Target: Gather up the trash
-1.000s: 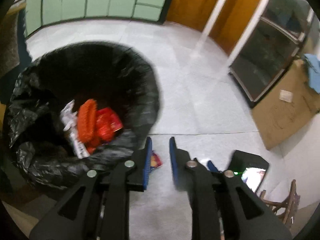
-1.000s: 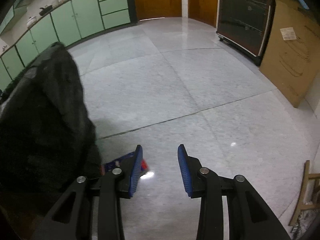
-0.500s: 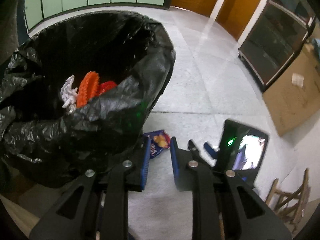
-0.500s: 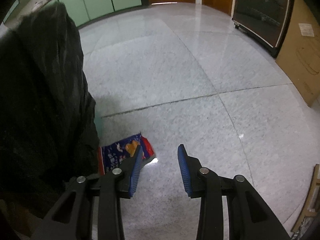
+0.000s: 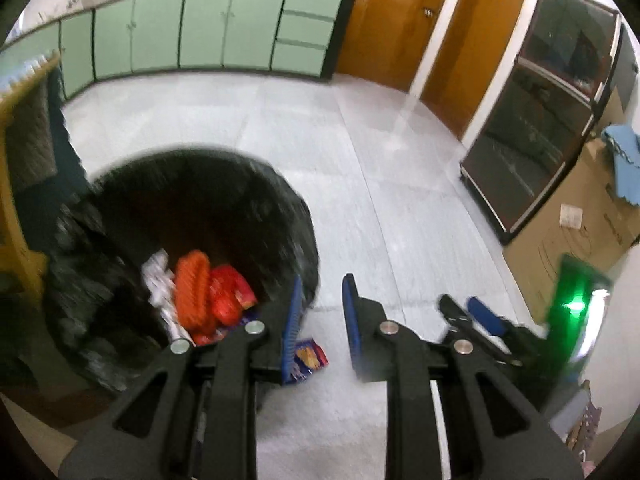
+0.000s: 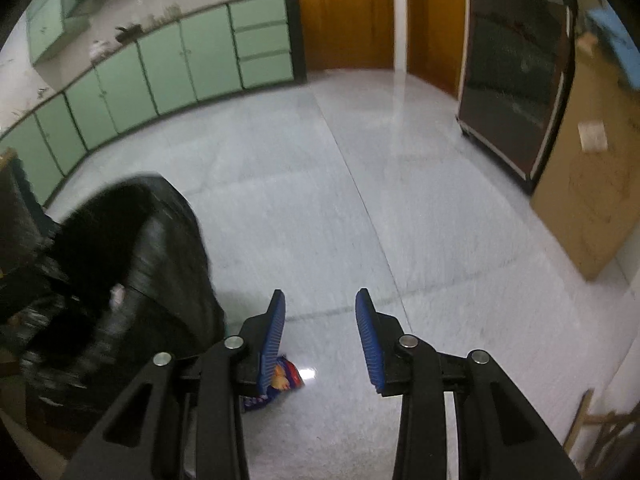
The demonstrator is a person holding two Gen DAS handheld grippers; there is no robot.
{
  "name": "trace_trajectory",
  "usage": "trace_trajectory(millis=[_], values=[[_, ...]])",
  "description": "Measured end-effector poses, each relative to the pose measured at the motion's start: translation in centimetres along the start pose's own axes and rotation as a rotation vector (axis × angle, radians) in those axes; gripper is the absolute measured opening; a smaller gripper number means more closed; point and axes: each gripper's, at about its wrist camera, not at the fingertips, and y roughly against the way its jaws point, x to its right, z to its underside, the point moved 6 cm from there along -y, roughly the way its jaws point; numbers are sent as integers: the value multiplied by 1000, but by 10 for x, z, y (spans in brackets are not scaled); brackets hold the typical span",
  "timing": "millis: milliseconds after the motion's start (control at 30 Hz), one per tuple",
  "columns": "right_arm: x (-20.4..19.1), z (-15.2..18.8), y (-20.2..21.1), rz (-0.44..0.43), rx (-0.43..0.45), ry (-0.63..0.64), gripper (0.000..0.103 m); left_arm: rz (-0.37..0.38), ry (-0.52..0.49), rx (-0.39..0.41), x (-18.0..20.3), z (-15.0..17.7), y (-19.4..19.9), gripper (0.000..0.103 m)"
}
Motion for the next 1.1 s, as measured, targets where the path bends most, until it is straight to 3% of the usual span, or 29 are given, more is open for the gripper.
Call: trace_trajectory(millis=[367,1100], values=[[-59,-52,92,-92,88,69,38,-40,3,76,-6,-51,81,21],[-166,-79,165,-236,106,218,45,-167,38,90,-78,-87,173,25]])
